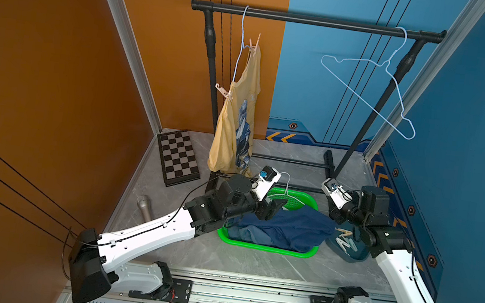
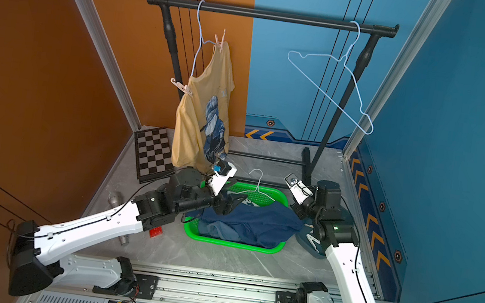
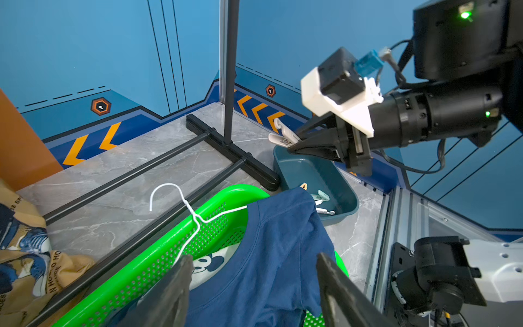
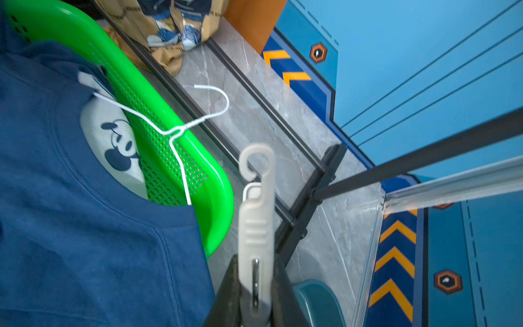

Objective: Remove the clothespins securing t-shirts to the hanger
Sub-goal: Place the clothespin in the storage box.

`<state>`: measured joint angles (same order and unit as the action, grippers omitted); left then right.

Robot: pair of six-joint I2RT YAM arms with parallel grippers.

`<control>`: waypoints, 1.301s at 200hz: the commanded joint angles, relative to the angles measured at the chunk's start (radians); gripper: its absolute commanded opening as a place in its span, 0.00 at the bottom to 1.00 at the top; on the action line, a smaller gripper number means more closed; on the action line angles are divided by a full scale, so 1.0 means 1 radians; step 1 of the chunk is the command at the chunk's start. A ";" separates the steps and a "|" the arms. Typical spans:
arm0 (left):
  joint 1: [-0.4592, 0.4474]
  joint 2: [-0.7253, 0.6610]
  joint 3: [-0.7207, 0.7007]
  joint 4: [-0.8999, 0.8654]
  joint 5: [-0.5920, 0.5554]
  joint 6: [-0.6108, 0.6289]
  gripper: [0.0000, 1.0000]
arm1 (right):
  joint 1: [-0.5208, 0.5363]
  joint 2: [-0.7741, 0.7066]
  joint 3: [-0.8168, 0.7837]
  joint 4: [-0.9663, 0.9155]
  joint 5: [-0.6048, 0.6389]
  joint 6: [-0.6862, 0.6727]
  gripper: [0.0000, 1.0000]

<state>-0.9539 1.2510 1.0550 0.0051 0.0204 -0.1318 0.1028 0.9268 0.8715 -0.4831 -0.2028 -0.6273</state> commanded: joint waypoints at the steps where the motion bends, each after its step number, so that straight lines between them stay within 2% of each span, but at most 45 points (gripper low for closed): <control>1: -0.034 0.046 0.046 0.054 -0.058 0.053 0.71 | -0.082 0.026 -0.028 -0.047 0.014 0.066 0.10; 39: -0.085 0.160 0.123 0.052 -0.050 0.092 0.71 | -0.252 0.089 -0.049 -0.087 0.000 0.093 0.10; 87: -0.131 0.309 0.218 0.053 -0.021 0.102 0.71 | -0.370 0.137 -0.088 -0.146 0.008 0.043 0.11; 134: -0.149 0.471 0.345 0.051 0.044 0.103 0.72 | -0.396 0.156 -0.170 -0.137 0.015 -0.003 0.12; 175: -0.150 0.605 0.483 -0.057 0.109 0.115 0.72 | -0.411 0.185 -0.211 -0.123 0.050 -0.027 0.12; 226: -0.156 0.705 0.577 -0.123 0.180 0.094 0.72 | -0.420 0.236 -0.229 -0.081 0.091 -0.027 0.13; 260: -0.156 0.741 0.621 -0.170 0.189 0.092 0.72 | -0.420 0.275 -0.229 -0.071 0.108 -0.021 0.15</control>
<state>-1.0977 1.9751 1.6333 -0.1078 0.1699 -0.0414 -0.3088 1.1763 0.6548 -0.5755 -0.1253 -0.6395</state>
